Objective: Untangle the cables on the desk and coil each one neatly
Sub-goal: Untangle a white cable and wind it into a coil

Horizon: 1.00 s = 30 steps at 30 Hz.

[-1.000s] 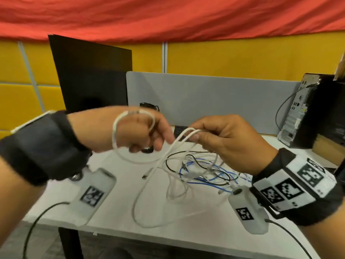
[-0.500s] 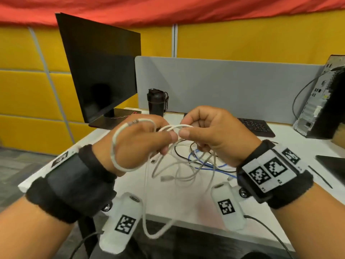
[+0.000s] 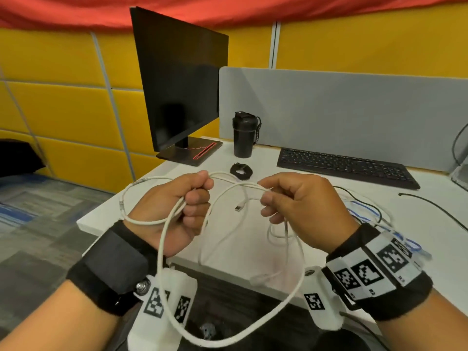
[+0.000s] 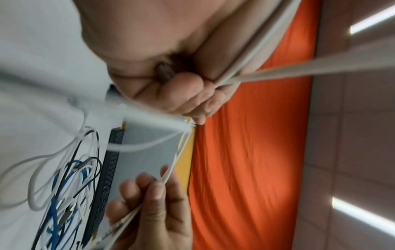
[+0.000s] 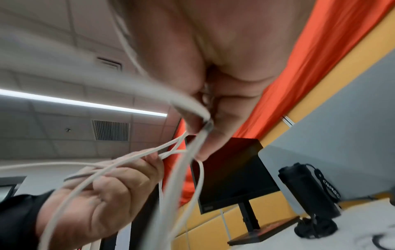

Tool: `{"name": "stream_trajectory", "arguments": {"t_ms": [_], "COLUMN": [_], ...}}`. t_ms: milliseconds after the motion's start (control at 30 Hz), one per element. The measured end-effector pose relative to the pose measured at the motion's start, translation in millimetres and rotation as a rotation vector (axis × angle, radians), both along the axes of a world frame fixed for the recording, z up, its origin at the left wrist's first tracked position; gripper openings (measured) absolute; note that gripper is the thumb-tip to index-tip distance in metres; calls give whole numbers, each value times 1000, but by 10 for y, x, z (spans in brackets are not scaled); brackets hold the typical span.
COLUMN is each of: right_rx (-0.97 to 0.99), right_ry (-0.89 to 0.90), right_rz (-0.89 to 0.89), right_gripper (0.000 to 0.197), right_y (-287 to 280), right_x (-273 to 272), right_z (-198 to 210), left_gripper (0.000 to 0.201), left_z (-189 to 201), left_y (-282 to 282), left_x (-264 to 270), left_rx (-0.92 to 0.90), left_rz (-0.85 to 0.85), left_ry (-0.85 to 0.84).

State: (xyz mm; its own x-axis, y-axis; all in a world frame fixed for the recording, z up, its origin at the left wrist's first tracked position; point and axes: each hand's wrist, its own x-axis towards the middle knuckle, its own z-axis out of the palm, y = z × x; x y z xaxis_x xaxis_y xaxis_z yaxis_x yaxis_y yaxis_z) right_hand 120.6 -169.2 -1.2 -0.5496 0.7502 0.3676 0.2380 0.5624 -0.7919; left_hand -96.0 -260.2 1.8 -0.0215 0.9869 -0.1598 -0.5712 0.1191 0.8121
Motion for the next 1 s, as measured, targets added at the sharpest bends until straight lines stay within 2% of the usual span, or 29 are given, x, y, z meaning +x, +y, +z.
{"name": "stream_trajectory", "arguments": {"t_ms": [100, 233, 367, 400, 467, 533, 600, 667, 733, 867, 933, 1000], "right_rx": [-70, -113, -376, -436, -497, -502, -393, -161, -44, -206, -236, -311], "right_ry": [88, 191, 420, 460, 509, 495, 417, 258, 130, 13, 26, 177], "right_rz": [-80, -174, -186, -175, -150, -134, -163, -237, -210, 73, 143, 145], "right_gripper": [26, 21, 14, 13, 13, 15, 17, 17, 15, 21, 18, 14], "right_y": [-13, -14, 6, 12, 28, 35, 24, 14, -6, -72, -111, -161], "right_x": [-34, -74, -42, -17, 49, 108, 148, 175, 201, 294, 307, 276], "right_z": [-111, -199, -183, -166, -124, -99, -116, -128, -104, -4, 47, 80], "left_gripper": [19, 19, 20, 18, 20, 30, 29, 24, 19, 16, 22, 44], "left_z": [-120, -245, -284, -289, -317, -336, -318, -255, -173, -46, -18, -38], "left_y": [-57, -70, -63, -58, -24, 17, 40, 46, 23, -40, -88, -118], "left_x": [-114, -189, -227, -227, -211, -181, -184, -261, -373, -475, -444, -353], "left_rx": [-21, -6, 17, 10, 1, 21, 47, 46, 59, 132, 170, 177], "left_rz": [-19, -43, -128, -124, -34, 98, 188, 247, 284, 313, 253, 112], "left_ry": [-22, 67, 17, 34, 211, 441, 537, 494, 417, 338, 441, 575]}}
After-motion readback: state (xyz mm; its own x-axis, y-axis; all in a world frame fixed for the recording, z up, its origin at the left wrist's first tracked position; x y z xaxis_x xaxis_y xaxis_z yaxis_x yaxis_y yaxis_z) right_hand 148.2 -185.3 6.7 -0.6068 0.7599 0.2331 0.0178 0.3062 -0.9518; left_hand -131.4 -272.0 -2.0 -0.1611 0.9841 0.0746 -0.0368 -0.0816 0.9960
